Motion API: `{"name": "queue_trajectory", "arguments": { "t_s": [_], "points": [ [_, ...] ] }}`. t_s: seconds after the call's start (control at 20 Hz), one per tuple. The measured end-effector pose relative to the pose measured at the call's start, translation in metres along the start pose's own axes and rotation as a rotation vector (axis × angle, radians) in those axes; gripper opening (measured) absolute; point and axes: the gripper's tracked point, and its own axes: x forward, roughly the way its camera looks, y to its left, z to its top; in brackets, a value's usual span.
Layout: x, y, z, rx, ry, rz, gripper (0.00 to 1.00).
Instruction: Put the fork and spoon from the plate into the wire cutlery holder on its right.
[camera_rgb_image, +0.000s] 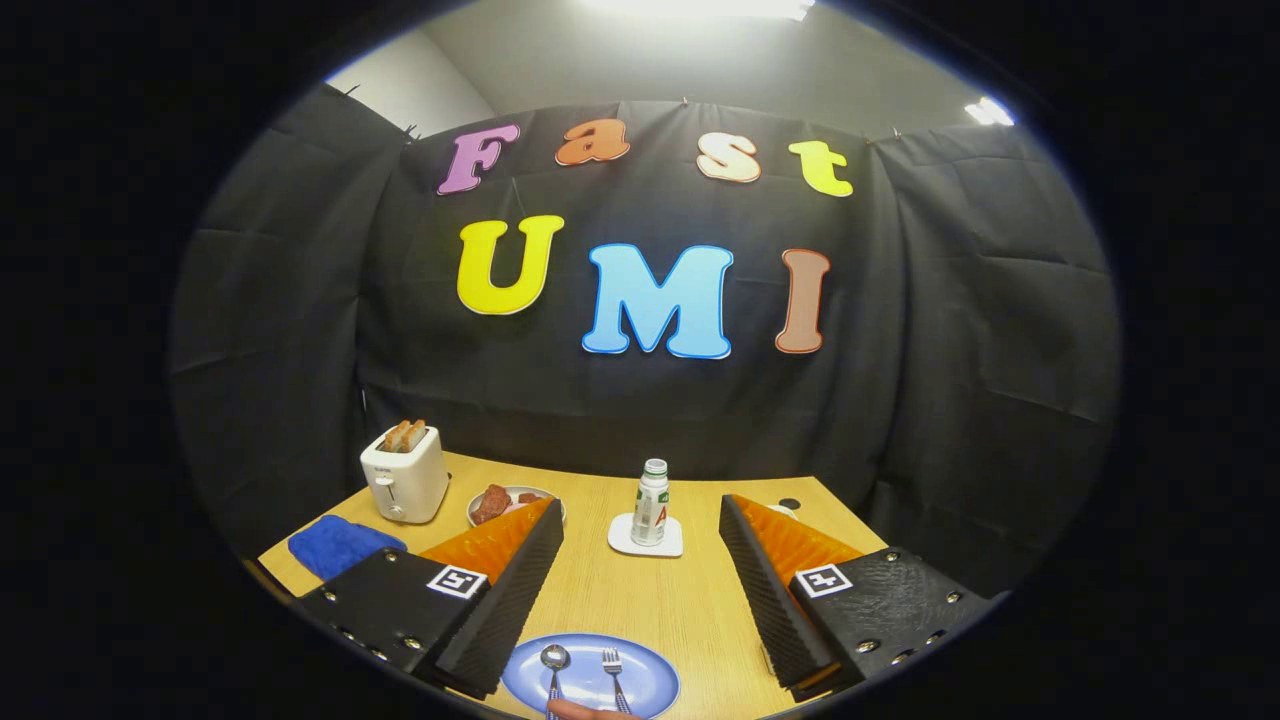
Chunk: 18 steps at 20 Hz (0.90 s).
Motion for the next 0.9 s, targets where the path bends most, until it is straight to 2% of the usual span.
{"name": "queue_trajectory", "arguments": {
  "t_s": [0.55,0.9],
  "points": [
    [-0.002,0.005,-0.017,-0.024,0.058,0.024,0.96],
    [0.000,0.005,-0.041,-0.050,0.154,0.020,0.96]
  ]
}}
